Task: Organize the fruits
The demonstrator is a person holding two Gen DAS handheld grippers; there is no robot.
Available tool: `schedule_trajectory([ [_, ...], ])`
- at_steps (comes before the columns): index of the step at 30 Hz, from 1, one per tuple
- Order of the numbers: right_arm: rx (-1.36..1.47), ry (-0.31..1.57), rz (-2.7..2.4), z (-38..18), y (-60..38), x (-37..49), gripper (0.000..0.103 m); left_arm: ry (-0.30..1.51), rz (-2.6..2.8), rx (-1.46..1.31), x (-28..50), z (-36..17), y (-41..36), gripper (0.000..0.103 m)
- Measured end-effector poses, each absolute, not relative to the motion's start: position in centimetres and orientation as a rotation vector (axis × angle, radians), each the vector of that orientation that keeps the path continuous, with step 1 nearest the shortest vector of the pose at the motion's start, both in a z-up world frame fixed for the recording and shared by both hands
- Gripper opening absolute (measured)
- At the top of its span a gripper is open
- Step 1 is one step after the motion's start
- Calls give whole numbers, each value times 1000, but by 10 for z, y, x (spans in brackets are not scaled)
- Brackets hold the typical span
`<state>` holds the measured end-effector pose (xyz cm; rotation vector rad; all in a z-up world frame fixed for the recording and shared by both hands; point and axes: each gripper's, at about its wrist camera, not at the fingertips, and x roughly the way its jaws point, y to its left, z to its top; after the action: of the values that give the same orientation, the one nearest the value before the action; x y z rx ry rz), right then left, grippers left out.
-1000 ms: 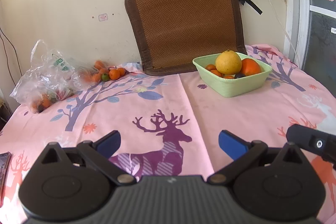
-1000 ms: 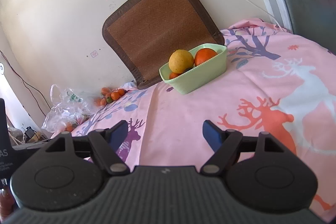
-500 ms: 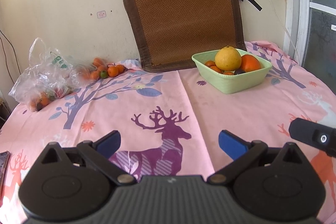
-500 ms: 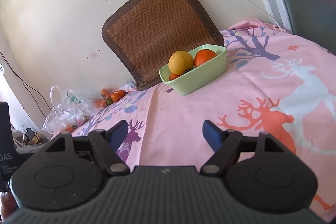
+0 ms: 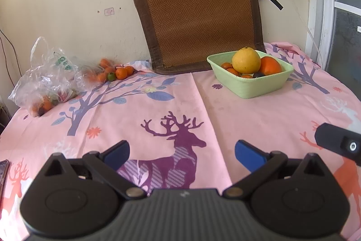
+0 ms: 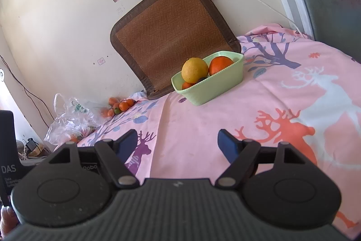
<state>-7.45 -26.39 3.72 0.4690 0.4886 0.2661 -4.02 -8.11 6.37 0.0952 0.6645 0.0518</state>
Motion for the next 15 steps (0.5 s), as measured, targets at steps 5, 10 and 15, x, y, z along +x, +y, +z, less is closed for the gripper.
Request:
schedule_trajectory([
  [5,470,486,265,37,-264,-75,80,668,53,93,-40,63,-80,103],
  [10,468,486,265,37,-264,-76,80,673,54,91,-40,61,-79,103],
  [15,464,485,262,38,-263,-75,80,676,60,87,-38,60,-77,103],
])
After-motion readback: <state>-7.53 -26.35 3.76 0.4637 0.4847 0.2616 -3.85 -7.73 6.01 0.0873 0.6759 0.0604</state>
